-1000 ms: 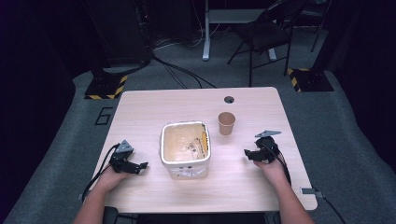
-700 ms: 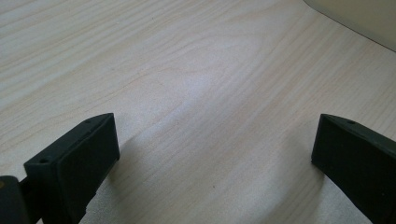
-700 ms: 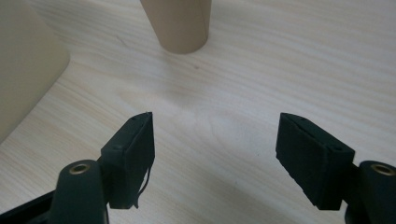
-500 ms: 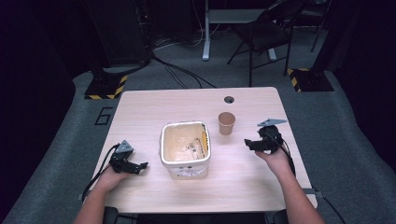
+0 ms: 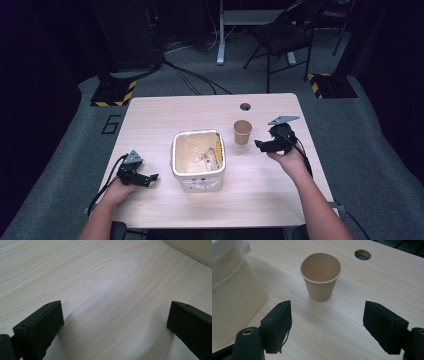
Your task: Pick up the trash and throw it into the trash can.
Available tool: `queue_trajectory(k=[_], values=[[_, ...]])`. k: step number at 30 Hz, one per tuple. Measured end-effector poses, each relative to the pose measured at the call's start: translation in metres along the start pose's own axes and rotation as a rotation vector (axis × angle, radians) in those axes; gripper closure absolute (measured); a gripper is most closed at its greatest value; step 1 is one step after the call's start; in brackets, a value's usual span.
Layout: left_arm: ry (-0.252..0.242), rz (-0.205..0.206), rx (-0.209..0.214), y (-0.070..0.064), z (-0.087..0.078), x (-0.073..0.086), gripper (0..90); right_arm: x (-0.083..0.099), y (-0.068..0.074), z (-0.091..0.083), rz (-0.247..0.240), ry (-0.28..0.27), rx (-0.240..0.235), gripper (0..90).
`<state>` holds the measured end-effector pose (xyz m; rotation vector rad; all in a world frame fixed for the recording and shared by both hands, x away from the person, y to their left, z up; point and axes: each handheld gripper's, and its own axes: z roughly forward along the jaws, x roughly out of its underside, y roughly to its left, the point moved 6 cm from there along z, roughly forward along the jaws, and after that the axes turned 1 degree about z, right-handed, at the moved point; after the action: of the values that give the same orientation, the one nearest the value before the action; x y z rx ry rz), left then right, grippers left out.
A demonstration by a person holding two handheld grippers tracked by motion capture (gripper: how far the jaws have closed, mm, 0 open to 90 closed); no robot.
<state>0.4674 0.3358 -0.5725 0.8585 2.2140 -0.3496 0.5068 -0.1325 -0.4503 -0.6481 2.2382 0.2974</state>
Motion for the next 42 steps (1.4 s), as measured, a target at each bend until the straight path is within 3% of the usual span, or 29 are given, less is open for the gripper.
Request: queue_trajectory(k=[8, 18, 27, 33, 42], values=[[0.0, 0.0, 0.0, 0.0, 0.0, 0.0, 0.6, -0.018, 0.009, 0.005, -0.023, -0.017, -0.009, 17.9], [0.0, 0.002, 0.002, 0.0, 0.0, 0.0, 0.6, -0.028, 0.016, 0.029, -0.001, -0.014, -0.029, 12.3], [0.0, 0.003, 0.003, 0.0, 0.0, 0.0, 0.6, -0.033, 0.025, 0.046, -0.026, -0.005, -0.042, 8.5], [0.0, 0.003, 0.003, 0.0, 0.0, 0.0, 0.5, -0.037, 0.024, 0.061, -0.033, 0.015, -0.015, 0.0], [0.0, 0.003, 0.004, 0.0, 0.0, 0.0, 0.5, -0.042, 0.023, 0.084, -0.047, 0.043, -0.001, 0.0]])
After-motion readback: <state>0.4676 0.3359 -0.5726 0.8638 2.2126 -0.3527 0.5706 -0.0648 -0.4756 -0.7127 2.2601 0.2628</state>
